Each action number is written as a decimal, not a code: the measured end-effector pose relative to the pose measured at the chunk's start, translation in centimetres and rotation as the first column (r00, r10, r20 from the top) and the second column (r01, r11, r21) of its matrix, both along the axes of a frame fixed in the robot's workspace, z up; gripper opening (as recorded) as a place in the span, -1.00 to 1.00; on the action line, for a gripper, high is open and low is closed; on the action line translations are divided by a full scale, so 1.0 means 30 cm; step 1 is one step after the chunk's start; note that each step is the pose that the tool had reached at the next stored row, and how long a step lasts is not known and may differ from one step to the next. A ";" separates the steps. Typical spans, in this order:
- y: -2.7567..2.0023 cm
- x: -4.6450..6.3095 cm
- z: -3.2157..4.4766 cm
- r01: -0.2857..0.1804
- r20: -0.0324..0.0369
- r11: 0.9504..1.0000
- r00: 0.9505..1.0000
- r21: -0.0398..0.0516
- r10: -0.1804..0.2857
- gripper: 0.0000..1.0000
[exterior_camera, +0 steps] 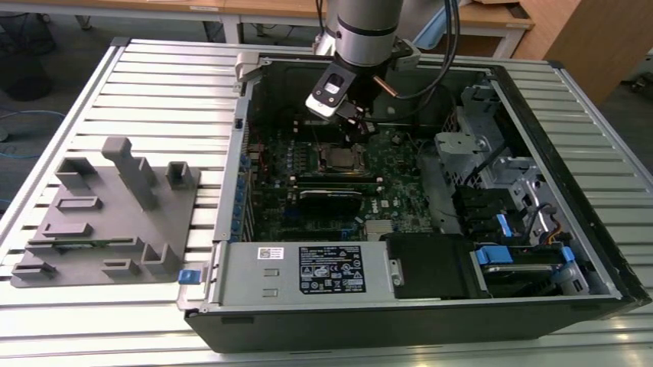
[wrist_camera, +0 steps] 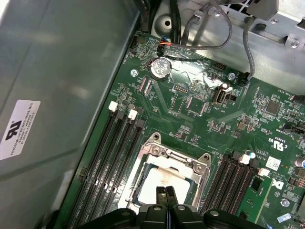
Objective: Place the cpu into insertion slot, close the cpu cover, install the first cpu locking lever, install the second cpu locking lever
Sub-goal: 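Close the cpu cover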
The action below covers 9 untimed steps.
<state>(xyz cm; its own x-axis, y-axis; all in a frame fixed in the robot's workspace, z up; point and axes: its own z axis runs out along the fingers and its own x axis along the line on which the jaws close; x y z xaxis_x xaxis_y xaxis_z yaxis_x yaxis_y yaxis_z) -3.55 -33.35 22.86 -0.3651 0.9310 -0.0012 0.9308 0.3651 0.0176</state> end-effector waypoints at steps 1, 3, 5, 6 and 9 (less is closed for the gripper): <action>0.000 0.000 0.000 0.000 0.000 1.000 1.000 0.000 0.000 -0.79; 0.000 0.000 0.000 -0.003 0.000 1.000 1.000 0.000 0.003 -0.79; 0.000 0.000 0.000 -0.015 0.000 1.000 1.000 0.000 0.015 -0.79; 0.000 0.000 0.000 -0.022 0.000 1.000 1.000 0.000 0.022 -0.79; 0.000 0.000 0.000 -0.041 0.000 0.999 0.999 0.000 0.041 -0.79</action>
